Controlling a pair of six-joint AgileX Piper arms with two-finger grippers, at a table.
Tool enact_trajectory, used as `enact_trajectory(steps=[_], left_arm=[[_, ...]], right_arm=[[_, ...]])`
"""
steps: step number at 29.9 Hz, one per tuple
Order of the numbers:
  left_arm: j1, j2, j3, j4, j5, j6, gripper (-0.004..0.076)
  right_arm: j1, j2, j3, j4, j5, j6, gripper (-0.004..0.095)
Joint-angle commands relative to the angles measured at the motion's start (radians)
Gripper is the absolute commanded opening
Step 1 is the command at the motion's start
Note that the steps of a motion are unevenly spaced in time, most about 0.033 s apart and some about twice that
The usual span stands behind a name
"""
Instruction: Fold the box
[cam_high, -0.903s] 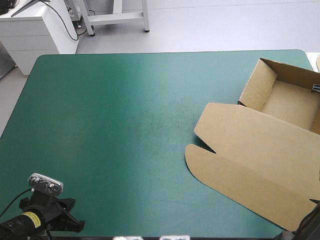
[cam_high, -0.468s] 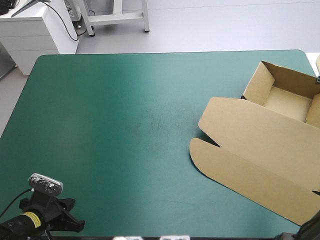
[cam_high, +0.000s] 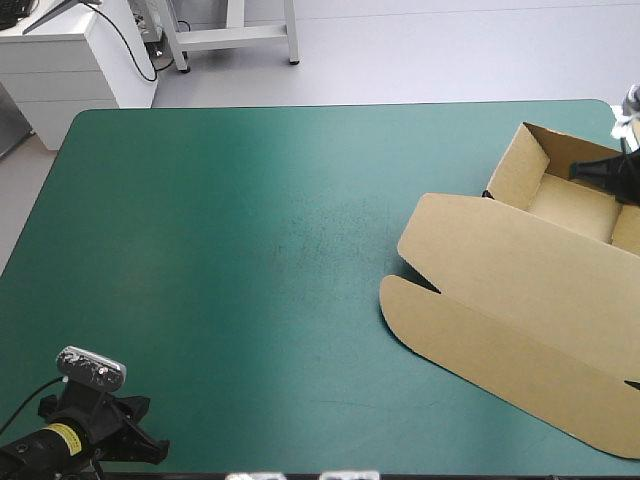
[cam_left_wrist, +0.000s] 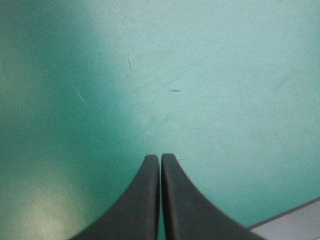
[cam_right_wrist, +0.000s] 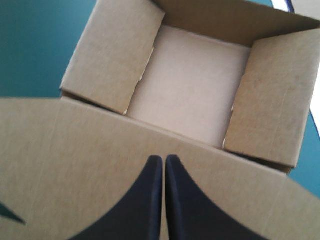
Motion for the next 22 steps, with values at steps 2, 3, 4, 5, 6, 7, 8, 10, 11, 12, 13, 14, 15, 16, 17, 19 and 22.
enact_trajectory(steps=[2, 3, 4, 5, 6, 7, 8, 10, 11, 12, 13, 14, 15, 16, 17, 19, 22], left_arm=[[-0.006, 0.008, -0.025, 0.007, -0.069, -0.007, -0.0008], [-0.006, 0.008, -0.025, 0.007, -0.082, -0.007, -0.0008], [-0.006, 0.008, -0.025, 0.007, -0.094, -0.007, -0.0008], [-0.006, 0.008, -0.025, 0.007, -0.102, 0.000, -0.0008], [-0.006, 0.008, -0.025, 0.007, -0.110, 0.000, -0.0008], [-0.006, 0.008, -0.025, 0.007, -0.119, 0.000, -0.0008], [-0.006, 0.008, -0.025, 0.007, -0.127, 0.000, -0.0008], [-0.006, 0.008, -0.025, 0.007, -0.139, 0.000, -0.0008], [-0.006, 0.008, -0.025, 0.007, -0.147, 0.000, -0.0008], [-0.006, 0.008, -0.025, 0.007, -0.152, 0.000, -0.0008], [-0.006, 0.008, -0.025, 0.007, -0.152, 0.000, -0.0008], [-0.006, 0.008, -0.025, 0.007, -0.152, 0.000, -0.0008], [-0.006, 0.008, -0.025, 0.009, -0.152, 0.000, -0.0008], [-0.006, 0.008, -0.025, 0.014, -0.152, 0.000, -0.0008], [-0.006, 0.008, -0.025, 0.018, -0.152, 0.000, -0.0008], [-0.006, 0.008, -0.022, 0.018, -0.157, 0.000, -0.0008], [-0.006, 0.008, -0.001, 0.018, -0.183, 0.005, -0.0008]], right_arm=[[0.078, -0.237, 0.184, -0.018, -0.004, -0.011, 0.0000], [0.094, -0.290, 0.238, -0.006, -0.006, -0.022, 0.0000], [0.107, -0.344, 0.293, 0.005, -0.006, -0.032, 0.0000], [0.119, -0.400, 0.347, 0.014, -0.015, -0.036, 0.0000], [0.128, -0.457, 0.403, 0.022, -0.028, -0.045, -0.0002], [0.136, -0.504, 0.458, 0.029, -0.037, -0.055, -0.0002], [0.138, -0.559, 0.512, 0.031, -0.044, -0.076, -0.0002], [0.138, -0.655, 0.606, 0.033, -0.050, -0.124, -0.0002], [0.138, -0.707, 0.657, 0.030, -0.059, -0.131, -0.0002], [0.138, -0.756, 0.706, 0.029, -0.071, -0.131, -0.0002], [0.138, -0.804, 0.743, 0.029, -0.077, -0.131, -0.0002], [0.138, -0.849, 0.786, 0.035, -0.082, -0.133, -0.0002], [0.138, -0.889, 0.823, 0.040, -0.082, -0.137, -0.0002], [0.138, -0.920, 0.850, 0.049, -0.080, -0.146, -0.0002], [0.138, -0.955, 0.886, 0.060, -0.078, -0.161, -0.0002], [0.138, -1.016, 0.935, 0.079, -0.078, -0.177, -0.0002], [0.138, -1.076, 0.988, 0.100, -0.076, -0.179, -0.0002]])
